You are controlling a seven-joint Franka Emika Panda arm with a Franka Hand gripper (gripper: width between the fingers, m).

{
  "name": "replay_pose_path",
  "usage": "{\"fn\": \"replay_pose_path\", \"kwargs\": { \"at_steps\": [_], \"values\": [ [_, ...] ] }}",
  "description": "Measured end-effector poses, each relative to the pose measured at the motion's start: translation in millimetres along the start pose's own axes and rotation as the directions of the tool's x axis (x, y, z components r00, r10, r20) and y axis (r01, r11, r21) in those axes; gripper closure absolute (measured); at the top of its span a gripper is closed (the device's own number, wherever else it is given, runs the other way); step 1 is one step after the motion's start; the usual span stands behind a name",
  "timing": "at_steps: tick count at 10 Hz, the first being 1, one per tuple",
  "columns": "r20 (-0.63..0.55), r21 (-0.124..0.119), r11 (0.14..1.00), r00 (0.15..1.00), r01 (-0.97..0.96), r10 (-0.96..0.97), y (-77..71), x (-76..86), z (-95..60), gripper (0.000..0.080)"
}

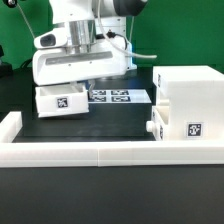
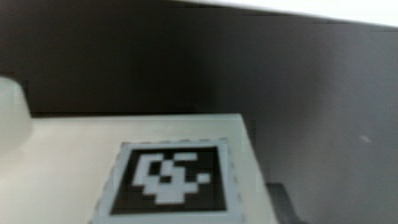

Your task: Assemble drawer

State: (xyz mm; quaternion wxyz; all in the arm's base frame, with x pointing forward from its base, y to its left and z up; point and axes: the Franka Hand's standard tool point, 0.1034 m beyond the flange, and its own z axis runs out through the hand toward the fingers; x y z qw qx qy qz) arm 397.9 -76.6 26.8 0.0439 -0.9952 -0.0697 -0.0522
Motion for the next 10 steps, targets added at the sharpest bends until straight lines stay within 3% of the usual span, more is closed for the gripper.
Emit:
{"fn": "replay_pose_path", "kwargs": {
  "at_steps": [2, 3, 6, 9, 10],
  "values": [
    [0.007, 0.022, 1.0, 1.0, 0.019, -0.02, -4.8, 13.4, -16.3, 0.0757],
    [-0.003, 0.016, 0.999, 0.999, 0.044, -0.044, -4.6, 20.0, -22.2, 0.0757],
    [0.001, 0.013, 0.976, 0.976, 0.218, -0.218, -4.2, 18.9, -20.5, 0.0757],
    [0.013, 0.02, 0.844, 0.844, 0.536, -0.537, -6.7, 45.3, -26.1, 0.0757],
    [0.025, 0.038, 0.797, 0.796, 0.603, -0.604, -7.9, 53.0, -27.8, 0.0757]
  ]
}}
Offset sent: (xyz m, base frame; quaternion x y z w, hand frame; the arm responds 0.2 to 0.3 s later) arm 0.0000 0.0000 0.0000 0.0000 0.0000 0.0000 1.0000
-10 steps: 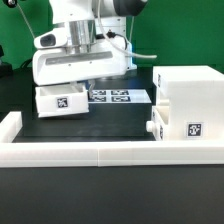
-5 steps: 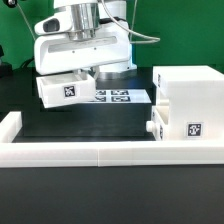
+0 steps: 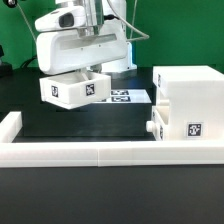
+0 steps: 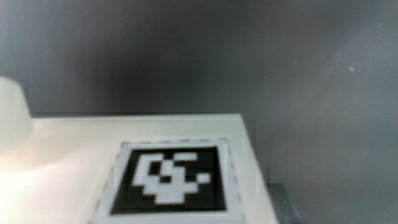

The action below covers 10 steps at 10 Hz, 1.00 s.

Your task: Assemble drawer

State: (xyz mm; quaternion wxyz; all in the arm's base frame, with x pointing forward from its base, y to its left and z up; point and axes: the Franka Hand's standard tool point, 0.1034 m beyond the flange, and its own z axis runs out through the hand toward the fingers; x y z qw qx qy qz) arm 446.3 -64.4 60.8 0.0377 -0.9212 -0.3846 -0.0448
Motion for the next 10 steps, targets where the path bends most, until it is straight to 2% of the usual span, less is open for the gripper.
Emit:
{"fn": "replay_pose_path", "kwargs": {
  "at_steps": [1, 6, 7, 10],
  "values": [
    [0.007, -0.002, 0.995, 0.995, 0.103, -0.103, 6.7, 7.7, -2.9, 0.0757],
    [0.011, 0.001, 0.928, 0.928, 0.374, -0.374, 6.4, 3.3, -0.2, 0.0757],
    [0.016, 0.026, 0.919, 0.919, 0.393, -0.393, 7.9, 10.9, -2.6, 0.0757],
    [0.005, 0.05, 0.902, 0.903, 0.43, -0.43, 20.0, 43.8, -6.6, 0.0757]
  ]
}}
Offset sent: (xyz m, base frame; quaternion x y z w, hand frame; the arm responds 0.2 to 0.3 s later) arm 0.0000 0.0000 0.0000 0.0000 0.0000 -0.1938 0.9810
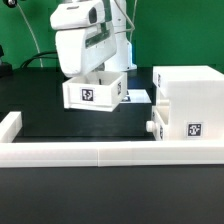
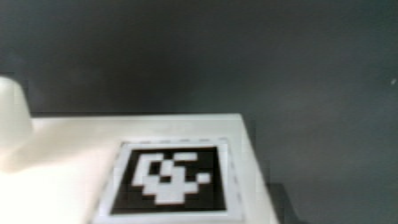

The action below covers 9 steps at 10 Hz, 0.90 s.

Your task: Assemble drawer

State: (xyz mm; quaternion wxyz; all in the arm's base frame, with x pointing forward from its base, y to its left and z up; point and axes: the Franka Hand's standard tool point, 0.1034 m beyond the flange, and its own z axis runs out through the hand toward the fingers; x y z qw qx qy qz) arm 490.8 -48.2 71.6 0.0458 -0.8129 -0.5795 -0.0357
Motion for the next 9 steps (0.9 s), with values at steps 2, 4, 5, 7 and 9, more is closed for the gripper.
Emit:
{"fn": "replay_pose_path", "kwargs": {
  "at_steps": [2, 4, 5, 7, 9],
  "values": [
    [0.001, -0.004, 0.998, 0.998, 0.056, -0.056, 12.5, 17.0, 0.8, 0.0757],
    [0.002, 0.0, 0.998, 0.998, 0.059, -0.059, 11.5, 13.8, 2.5, 0.0757],
    [0.002, 0.001, 0.998, 0.998, 0.059, -0.059, 11.3, 13.8, 2.9, 0.0757],
    [0.004, 0.0, 0.974, 0.974, 0.226, -0.226, 12.2, 10.5, 8.0, 0.0757],
    [0.003, -0.002, 0.968, 0.968, 0.25, -0.25, 14.2, 18.8, 10.2, 0.0757]
  ]
}}
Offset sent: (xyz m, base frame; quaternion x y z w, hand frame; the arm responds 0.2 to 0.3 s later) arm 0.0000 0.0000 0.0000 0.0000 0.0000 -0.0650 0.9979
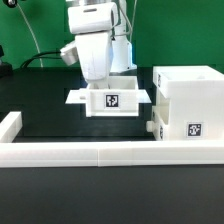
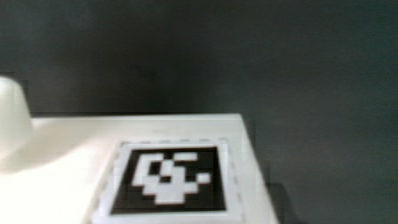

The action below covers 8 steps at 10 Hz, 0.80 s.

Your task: Assemble drawer

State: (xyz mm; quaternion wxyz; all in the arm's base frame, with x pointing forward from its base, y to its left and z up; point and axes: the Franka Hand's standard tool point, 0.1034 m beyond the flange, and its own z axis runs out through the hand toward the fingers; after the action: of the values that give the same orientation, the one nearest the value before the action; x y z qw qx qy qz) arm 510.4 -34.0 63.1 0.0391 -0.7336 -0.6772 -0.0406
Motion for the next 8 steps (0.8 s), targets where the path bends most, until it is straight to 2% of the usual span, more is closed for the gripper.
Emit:
{"fn": "replay_pose_path", "kwargs": {
  "at_steps": [5, 8],
  "values": [
    [-0.001, 0.003, 1.0, 1.0, 0.002, -0.002, -0.8, 0.3, 2.5, 0.0757],
    [-0.003, 0.004, 0.999, 0.999, 0.042, -0.042, 6.6, 10.0, 8.3, 0.0757]
  ]
}}
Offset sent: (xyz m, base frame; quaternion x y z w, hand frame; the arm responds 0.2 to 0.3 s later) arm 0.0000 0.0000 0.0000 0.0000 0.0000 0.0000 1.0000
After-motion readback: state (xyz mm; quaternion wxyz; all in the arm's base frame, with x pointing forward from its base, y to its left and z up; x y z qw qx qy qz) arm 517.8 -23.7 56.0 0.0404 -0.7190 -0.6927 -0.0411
